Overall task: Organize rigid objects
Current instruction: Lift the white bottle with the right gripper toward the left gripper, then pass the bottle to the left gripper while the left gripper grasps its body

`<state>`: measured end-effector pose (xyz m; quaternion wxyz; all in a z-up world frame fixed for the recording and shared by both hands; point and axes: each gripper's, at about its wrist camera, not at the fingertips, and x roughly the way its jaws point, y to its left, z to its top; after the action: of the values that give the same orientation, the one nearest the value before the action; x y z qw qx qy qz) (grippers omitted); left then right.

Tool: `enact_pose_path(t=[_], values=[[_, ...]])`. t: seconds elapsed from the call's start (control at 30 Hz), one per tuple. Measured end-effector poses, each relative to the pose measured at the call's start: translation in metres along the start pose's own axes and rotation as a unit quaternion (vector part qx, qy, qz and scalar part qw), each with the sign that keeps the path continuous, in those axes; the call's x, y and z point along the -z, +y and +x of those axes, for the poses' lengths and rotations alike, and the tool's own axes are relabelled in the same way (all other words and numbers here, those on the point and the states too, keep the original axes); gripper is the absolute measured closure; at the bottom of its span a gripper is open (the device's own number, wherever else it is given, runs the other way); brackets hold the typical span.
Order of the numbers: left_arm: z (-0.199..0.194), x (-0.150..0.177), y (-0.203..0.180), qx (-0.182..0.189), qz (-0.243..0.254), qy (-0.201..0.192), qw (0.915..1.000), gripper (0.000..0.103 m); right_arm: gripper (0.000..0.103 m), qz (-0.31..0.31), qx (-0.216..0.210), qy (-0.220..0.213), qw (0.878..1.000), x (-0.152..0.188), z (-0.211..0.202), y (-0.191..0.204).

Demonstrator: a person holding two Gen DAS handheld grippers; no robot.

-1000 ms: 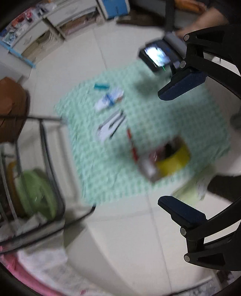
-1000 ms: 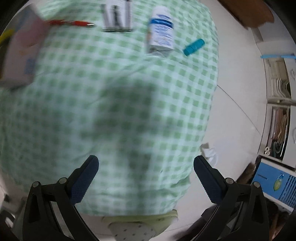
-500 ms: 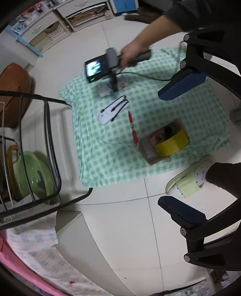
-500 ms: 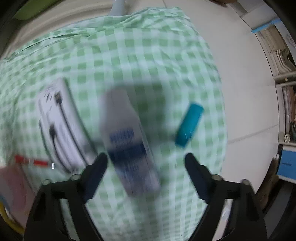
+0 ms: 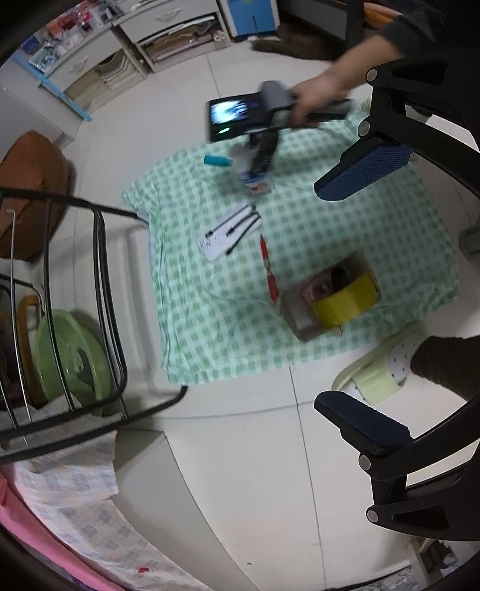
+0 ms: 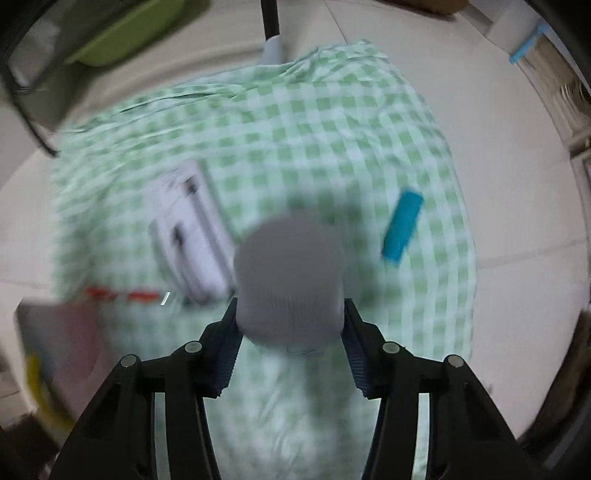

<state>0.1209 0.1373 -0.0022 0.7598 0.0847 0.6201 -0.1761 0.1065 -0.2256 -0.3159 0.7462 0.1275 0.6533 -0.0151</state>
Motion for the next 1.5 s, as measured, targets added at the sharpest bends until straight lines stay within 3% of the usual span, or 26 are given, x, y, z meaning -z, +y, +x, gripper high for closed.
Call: enact_pose_path(t=[0.1,0.27,0.47,0.57,0.73,0.8,0.87,0.97,1.07,1.1,1.13,1.2,1.33,1.43,1.5], values=[[0.003,0.004,-0.007,0.005,0.007,0.005,1.0,0.0,0.051,0.0,-0.021,-0.002,1.0,0.044,-0.024,-0.002],[0.019,0.012,-0.019,0.077,0.017,0.048,0.9958,0.0,0.051,0.002,-0.035,0.009,0.999,0.085,-0.059,0.005],[0.028,0.033,-0.045,0.061,0.107,0.054,0.9909,0.0,0.051,-0.005,-0.069,-0.018,0.997,0.106,-0.12,0.01],[0.025,0.048,-0.069,0.082,0.155,0.04,0.9837,0.0,0.051,-0.007,-0.111,-0.046,0.993,0.11,-0.162,0.015],[0.014,0.075,-0.116,0.118,0.259,0.01,0.9586,0.0,0.051,-0.017,-0.194,-0.101,0.976,0.118,-0.219,0.033],[0.004,0.081,-0.128,0.145,0.272,-0.009,0.9511,0.0,0.051,-0.021,-0.22,-0.121,0.968,0.121,-0.233,0.042],[-0.001,0.083,-0.128,0.143,0.278,-0.031,0.9494,0.0,0.051,-0.023,-0.25,-0.132,0.959,0.122,-0.242,0.051],[-0.003,0.085,-0.126,0.123,0.278,-0.056,0.951,0.0,0.051,-0.034,-0.278,-0.14,0.95,0.122,-0.249,0.064],[-0.001,0.078,-0.113,0.15,0.25,-0.064,0.9544,0.0,0.051,-0.029,-0.296,-0.135,0.945,0.12,-0.245,0.069],[0.0,0.076,-0.11,0.16,0.239,-0.068,0.9553,0.005,0.051,-0.019,-0.314,-0.129,0.94,0.119,-0.241,0.07],[0.0,0.073,-0.106,0.17,0.225,-0.074,0.9565,0.024,0.051,-0.015,-0.326,-0.124,0.937,0.118,-0.238,0.068],[0.003,0.072,-0.105,0.166,0.22,-0.083,0.9577,0.038,0.051,-0.016,-0.333,-0.127,0.934,0.116,-0.235,0.071],[0.008,0.075,-0.105,0.155,0.221,-0.095,0.9582,0.049,0.05,-0.025,-0.32,-0.137,0.937,0.111,-0.233,0.074],[0.016,0.066,-0.092,0.132,0.18,-0.075,0.972,0.051,0.04,-0.002,-0.319,-0.131,0.939,0.111,-0.23,0.07],[0.023,0.055,-0.074,0.122,0.131,-0.057,0.9822,0.054,0.035,0.005,-0.281,-0.139,0.95,0.111,-0.231,0.066]])
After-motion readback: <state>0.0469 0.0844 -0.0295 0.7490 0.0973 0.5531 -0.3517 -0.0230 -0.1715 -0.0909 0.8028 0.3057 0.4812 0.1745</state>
